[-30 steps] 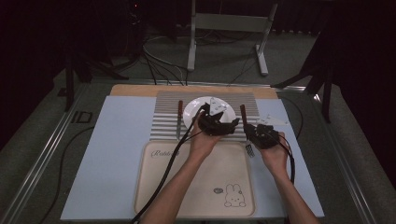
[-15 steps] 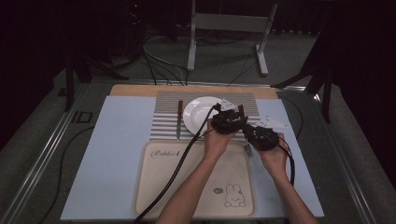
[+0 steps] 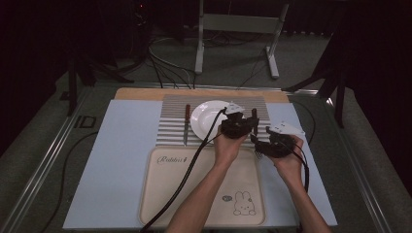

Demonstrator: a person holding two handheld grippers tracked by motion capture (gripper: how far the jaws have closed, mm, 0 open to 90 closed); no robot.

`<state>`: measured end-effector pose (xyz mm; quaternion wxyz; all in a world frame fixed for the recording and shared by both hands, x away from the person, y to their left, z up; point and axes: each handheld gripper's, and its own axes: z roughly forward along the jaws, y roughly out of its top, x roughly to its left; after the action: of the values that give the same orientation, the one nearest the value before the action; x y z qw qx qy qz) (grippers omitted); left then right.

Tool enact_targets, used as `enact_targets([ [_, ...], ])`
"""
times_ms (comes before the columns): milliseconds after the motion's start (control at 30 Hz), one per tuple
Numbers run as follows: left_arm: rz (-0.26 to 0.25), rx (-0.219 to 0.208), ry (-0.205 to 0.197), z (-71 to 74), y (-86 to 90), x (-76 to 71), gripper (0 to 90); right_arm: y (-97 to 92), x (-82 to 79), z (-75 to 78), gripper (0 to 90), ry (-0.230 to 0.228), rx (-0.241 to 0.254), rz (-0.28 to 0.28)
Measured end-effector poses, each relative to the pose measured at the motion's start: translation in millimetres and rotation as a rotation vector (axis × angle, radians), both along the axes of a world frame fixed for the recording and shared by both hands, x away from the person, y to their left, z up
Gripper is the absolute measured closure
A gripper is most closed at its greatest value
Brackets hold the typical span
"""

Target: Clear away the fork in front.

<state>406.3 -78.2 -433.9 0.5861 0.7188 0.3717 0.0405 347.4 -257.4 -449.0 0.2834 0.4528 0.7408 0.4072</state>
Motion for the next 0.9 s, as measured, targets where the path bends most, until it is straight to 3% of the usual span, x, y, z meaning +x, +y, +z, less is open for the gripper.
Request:
enact_targets([
  [133, 0.005, -0.014, -0.017, 7.7, 6.9, -0.4, 81.1, -3.6, -1.5, -2.6, 14.7, 0.0, -0.015, -0.048],
  [467, 0.017, -0.017, -0.056, 21.4, 33.8, -6.5, 81.1, -8.7, -5.2, -3.0, 12.8, -0.015, 0.004, -0.046],
  [733, 0.022, -0.019, -0.037, 24.4, 57.2, -8.1, 81.1, -12.6, -7.7, -2.5, 13.0, -0.028, 0.022, -0.046],
  [900, -0.027, -0.011, -0.029, 28.8, 67.2, -10.7, 81.0, -13.9, -8.2, -2.7, 12.7, -0.031, 0.021, -0.05],
])
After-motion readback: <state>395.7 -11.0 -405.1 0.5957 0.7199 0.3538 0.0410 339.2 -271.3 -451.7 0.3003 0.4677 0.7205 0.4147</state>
